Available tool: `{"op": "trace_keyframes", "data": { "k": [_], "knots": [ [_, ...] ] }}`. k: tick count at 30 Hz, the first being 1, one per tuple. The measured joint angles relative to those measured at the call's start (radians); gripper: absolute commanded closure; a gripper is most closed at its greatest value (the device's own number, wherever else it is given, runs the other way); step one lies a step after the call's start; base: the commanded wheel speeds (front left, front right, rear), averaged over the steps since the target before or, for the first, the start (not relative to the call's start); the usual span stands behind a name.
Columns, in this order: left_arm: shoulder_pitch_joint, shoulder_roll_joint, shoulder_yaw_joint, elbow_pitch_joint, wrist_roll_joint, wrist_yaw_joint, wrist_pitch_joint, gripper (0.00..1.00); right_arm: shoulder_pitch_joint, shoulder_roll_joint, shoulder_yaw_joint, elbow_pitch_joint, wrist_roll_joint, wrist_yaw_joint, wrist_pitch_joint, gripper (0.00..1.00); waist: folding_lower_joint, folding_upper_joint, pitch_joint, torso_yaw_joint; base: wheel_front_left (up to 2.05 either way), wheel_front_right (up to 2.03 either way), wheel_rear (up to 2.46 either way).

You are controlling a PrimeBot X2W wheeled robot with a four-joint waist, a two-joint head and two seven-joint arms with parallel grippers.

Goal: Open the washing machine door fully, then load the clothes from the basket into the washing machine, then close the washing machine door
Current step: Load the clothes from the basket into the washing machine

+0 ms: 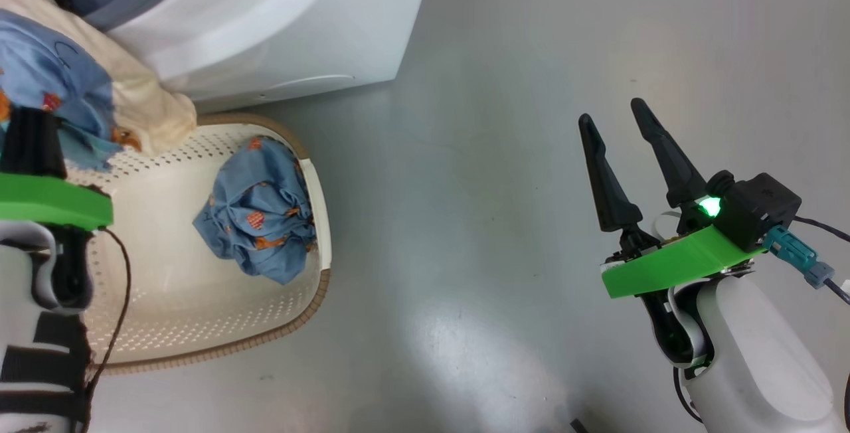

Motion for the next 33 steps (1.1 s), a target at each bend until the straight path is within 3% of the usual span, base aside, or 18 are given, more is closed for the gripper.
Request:
{"op": "trace_keyframes", "data": {
  "k": [7, 14, 25, 33],
  "knots": [
    [0.052, -0.03, 0.132, -0.158, 0.114, 0.0, 0.0, 1.0, 0.0, 0.007, -0.001, 0.001, 0.0, 0.0, 0.0, 0.0, 0.0, 0.0, -0.022, 0.014, 0.0, 0.0, 0.0],
    [0.073, -0.037, 0.153, -0.275, 0.178, 0.0, 0.0, 1.0, 0.0, 0.024, -0.001, 0.002, 0.002, 0.0, 0.0, 0.0, 0.0, 0.0, -0.031, 0.007, 0.0, 0.0, 0.0],
    [-0.084, 0.048, 0.07, -0.262, 0.176, 0.0, 0.0, 1.0, 0.0, 0.049, 0.0, 0.002, 0.01, 0.0, 0.0, 0.0, 0.0, 0.0, -0.011, -0.018, 0.0, 0.0, 0.0],
    [-0.251, 0.105, -0.009, -0.091, 0.154, 0.0, -0.001, 1.0, 0.0, 0.056, 0.001, 0.002, 0.01, 0.0, 0.0, 0.0, 0.0, -0.0001, -0.004, -0.033, 0.0, 0.0, 0.0]
  ]
}}
